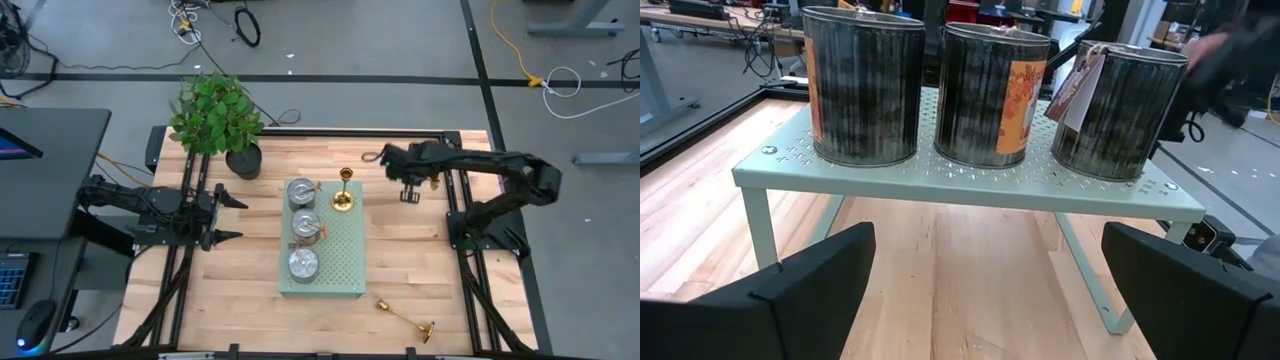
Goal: Pick & Place candle stick holders
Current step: Put the top golden candle holder aligned with the orange scented candle on the shelf
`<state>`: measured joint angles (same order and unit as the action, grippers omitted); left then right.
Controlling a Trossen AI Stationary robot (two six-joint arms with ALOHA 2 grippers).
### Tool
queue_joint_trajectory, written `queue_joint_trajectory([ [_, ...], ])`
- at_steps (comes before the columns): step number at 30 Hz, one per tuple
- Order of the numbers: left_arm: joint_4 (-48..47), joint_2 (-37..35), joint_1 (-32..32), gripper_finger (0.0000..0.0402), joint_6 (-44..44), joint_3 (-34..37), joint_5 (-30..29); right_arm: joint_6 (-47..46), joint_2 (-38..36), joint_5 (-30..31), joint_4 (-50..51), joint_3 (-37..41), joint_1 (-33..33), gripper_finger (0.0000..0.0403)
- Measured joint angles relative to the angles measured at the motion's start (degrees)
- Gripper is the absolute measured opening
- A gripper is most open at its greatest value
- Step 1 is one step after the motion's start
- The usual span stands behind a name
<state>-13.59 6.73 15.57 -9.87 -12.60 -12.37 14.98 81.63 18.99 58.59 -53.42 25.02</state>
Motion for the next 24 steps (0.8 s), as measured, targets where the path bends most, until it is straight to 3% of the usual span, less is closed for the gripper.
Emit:
queue_joint_trajectory([
  [8, 0.01, -0.01, 0.01, 0.0399, 0.02, 0.00, 0.01, -19.93, -17.41, -1.14, 2.98, -14.33, -0.47, 0.0006],
  [15, 0.01, -0.01, -0.01, 0.0399, 0.00, 0.00, 0.01, -34.44, -29.38, -5.28, -12.89, -20.11, -8.94, 0.0006],
  [19, 0.01, -0.01, -0.01, 0.0399, 0.00, 0.00, 0.01, -37.73, -30.69, -1.96, -19.29, -20.11, -18.12, 0.0006],
  [24, 0.02, 0.01, 0.01, 0.0399, 0.00, 0.00, 0.01, -39.66, -26.27, 3.76, -26.13, -19.17, -30.79, 0.0006],
])
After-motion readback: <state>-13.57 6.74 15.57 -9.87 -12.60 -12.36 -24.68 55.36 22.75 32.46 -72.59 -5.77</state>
